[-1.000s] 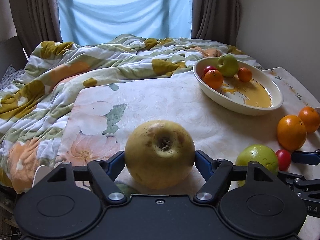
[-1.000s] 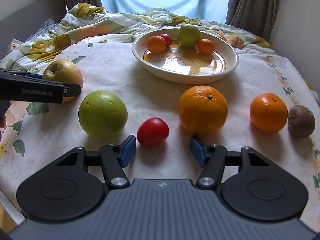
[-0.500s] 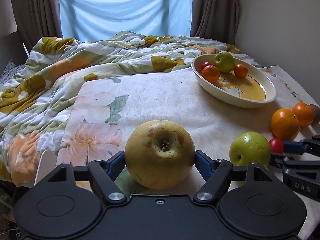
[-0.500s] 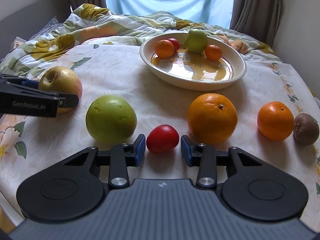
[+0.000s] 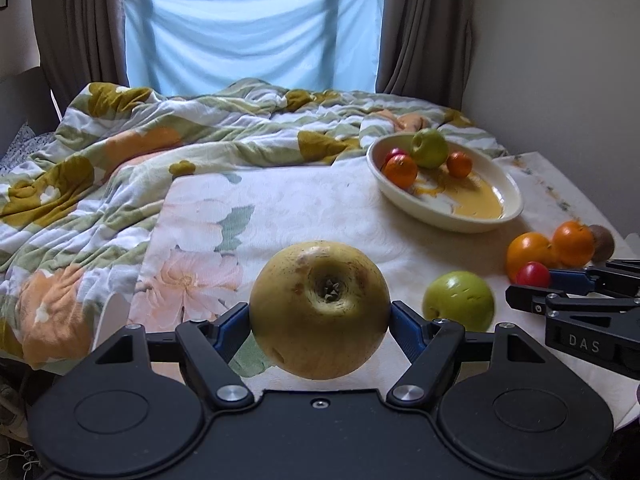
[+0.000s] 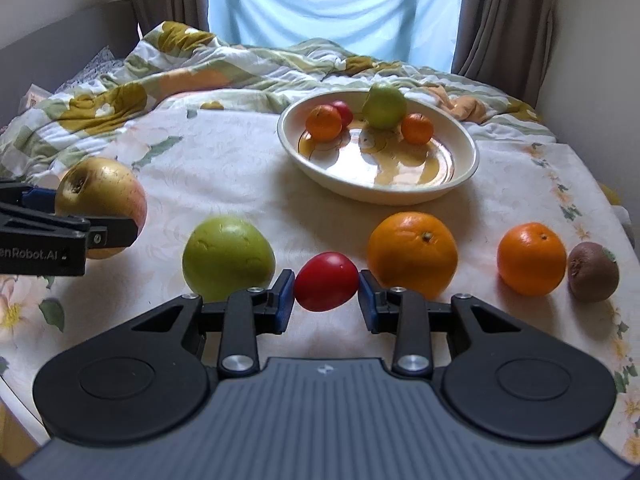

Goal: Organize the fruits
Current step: 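Lower the yellow pear into the bowl and open the left tool while the right tool carries the tomato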

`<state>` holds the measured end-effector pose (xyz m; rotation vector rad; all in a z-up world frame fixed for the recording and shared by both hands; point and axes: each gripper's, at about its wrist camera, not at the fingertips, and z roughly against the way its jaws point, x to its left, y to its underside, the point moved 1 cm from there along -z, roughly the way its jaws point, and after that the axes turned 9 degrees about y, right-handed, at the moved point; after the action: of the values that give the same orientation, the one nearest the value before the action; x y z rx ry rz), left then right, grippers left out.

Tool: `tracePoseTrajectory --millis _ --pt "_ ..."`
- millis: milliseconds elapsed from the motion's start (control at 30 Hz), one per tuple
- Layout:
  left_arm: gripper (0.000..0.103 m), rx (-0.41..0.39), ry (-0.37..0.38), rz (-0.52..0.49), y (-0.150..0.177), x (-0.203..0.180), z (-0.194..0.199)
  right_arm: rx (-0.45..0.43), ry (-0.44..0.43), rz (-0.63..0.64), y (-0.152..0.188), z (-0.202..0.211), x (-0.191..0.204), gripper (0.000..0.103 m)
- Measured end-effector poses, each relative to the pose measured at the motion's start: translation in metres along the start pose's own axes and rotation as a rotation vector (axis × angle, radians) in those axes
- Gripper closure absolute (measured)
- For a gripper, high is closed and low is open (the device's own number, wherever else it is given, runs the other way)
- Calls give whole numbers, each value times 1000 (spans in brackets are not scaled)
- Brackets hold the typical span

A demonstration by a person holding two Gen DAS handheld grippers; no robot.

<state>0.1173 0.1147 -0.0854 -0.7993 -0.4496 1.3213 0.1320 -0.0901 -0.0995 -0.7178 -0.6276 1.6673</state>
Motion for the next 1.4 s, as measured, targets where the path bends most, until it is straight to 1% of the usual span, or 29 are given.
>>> tracePoseTrajectory --millis 333,433,667,767,967,1100,1400 --pt "25 -55 19 0 -26 -23 38 -44 7 -29 -29 35 -12 54" --pt "25 -70 4 -4 -35 -31 48 -53 16 -36 -39 46 -18 54" --pt "25 -87 15 15 -55 -51 56 -44 32 -64 -63 61 -47 54" --pt "25 -105 10 33 -66 -62 55 -48 22 -69 -74 62 -64 54" --pt "25 -119 7 62 -92 -90 36 -65 -14 -40 -99 52 -100 54" --pt "25 -132 -18 79 -108 -105 15 -76 -40 -18 -113 37 -121 54" --pt "25 -82 -40 111 -127 -122 -56 -72 -113 44 -132 -17 -150 54"
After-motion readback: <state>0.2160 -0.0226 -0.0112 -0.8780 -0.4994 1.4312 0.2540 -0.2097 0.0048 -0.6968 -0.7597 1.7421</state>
